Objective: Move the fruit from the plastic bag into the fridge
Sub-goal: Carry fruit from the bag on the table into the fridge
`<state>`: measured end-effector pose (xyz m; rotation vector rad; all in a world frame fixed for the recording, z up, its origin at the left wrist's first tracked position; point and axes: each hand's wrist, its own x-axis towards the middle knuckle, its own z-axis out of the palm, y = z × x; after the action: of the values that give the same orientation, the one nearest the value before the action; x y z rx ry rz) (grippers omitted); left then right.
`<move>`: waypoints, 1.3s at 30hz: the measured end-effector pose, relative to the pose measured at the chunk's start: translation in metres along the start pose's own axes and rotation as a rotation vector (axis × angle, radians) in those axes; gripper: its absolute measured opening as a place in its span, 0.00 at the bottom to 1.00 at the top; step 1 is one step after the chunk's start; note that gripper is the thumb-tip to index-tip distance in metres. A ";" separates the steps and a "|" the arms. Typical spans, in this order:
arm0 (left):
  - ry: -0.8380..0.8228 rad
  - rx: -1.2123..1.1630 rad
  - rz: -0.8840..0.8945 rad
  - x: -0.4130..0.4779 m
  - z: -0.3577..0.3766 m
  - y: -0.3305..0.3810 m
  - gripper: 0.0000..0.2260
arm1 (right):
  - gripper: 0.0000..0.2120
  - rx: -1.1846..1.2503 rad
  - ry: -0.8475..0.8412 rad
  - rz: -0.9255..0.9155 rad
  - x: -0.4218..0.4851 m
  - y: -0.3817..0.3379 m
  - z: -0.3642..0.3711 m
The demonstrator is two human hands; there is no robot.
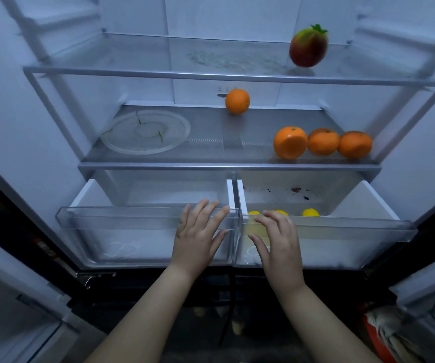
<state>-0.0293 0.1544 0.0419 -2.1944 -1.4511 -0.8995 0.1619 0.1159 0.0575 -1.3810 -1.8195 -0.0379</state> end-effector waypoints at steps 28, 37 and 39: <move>-0.088 0.113 -0.044 0.056 0.047 -0.025 0.26 | 0.13 -0.006 0.018 -0.058 0.083 0.050 0.050; -0.203 0.087 -0.076 0.051 0.061 -0.023 0.30 | 0.25 -0.133 -0.092 -0.177 0.060 0.070 0.050; -0.224 0.059 -0.102 0.042 0.062 -0.018 0.30 | 0.27 -0.168 -0.125 -0.158 0.051 0.076 0.052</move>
<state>-0.0155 0.2281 0.0236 -2.2530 -1.6823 -0.6494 0.1904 0.2108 0.0216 -1.3773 -2.0660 -0.1950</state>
